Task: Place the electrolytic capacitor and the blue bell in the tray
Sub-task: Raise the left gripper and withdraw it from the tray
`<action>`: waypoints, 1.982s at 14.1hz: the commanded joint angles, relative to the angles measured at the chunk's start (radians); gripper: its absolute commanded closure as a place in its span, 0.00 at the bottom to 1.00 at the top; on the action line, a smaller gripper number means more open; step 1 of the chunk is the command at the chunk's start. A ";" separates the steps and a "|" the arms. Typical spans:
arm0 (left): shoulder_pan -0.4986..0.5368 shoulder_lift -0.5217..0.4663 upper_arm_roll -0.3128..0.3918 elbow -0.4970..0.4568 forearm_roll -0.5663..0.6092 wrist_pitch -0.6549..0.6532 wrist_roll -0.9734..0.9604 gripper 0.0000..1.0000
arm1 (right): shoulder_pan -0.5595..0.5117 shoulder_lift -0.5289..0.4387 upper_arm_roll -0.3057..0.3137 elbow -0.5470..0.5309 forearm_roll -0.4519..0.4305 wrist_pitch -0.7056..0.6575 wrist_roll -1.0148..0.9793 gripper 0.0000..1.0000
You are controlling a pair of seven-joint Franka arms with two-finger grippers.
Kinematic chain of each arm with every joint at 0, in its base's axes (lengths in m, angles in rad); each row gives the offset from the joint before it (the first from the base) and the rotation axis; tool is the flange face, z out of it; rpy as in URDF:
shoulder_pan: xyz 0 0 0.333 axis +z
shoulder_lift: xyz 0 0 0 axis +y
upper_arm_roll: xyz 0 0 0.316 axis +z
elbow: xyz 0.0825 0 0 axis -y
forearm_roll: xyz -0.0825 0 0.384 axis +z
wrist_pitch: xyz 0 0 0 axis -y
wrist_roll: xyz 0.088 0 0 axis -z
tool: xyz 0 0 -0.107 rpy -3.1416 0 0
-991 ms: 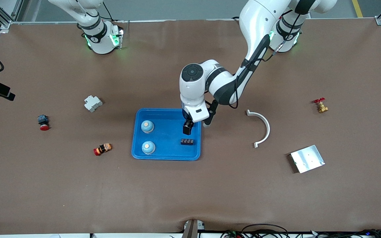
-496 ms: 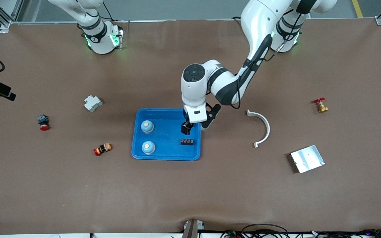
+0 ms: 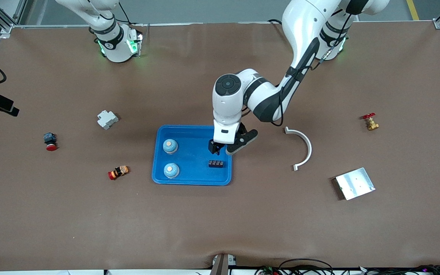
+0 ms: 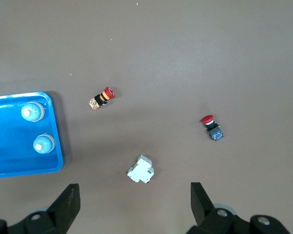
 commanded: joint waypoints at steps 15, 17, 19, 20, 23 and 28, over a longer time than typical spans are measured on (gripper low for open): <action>0.105 -0.050 0.001 -0.005 -0.020 -0.055 0.542 0.00 | 0.029 -0.007 -0.003 0.003 -0.006 -0.002 0.007 0.00; 0.112 -0.056 0.002 -0.005 -0.026 -0.068 0.647 0.00 | 0.032 -0.007 -0.003 0.003 -0.007 -0.002 0.009 0.00; 0.154 -0.080 -0.004 -0.006 -0.032 -0.074 0.669 0.00 | 0.033 -0.007 -0.003 0.003 -0.007 -0.003 0.009 0.00; 0.158 -0.093 -0.005 -0.006 -0.035 -0.083 0.669 0.00 | 0.033 -0.007 -0.003 0.003 -0.006 -0.003 0.009 0.00; 0.159 -0.111 -0.006 -0.006 -0.057 -0.091 0.668 0.00 | 0.033 -0.007 -0.003 0.003 -0.006 -0.003 0.009 0.00; 0.173 -0.134 -0.004 -0.006 -0.059 -0.135 0.666 0.00 | 0.033 -0.007 -0.003 0.003 -0.006 -0.002 0.009 0.00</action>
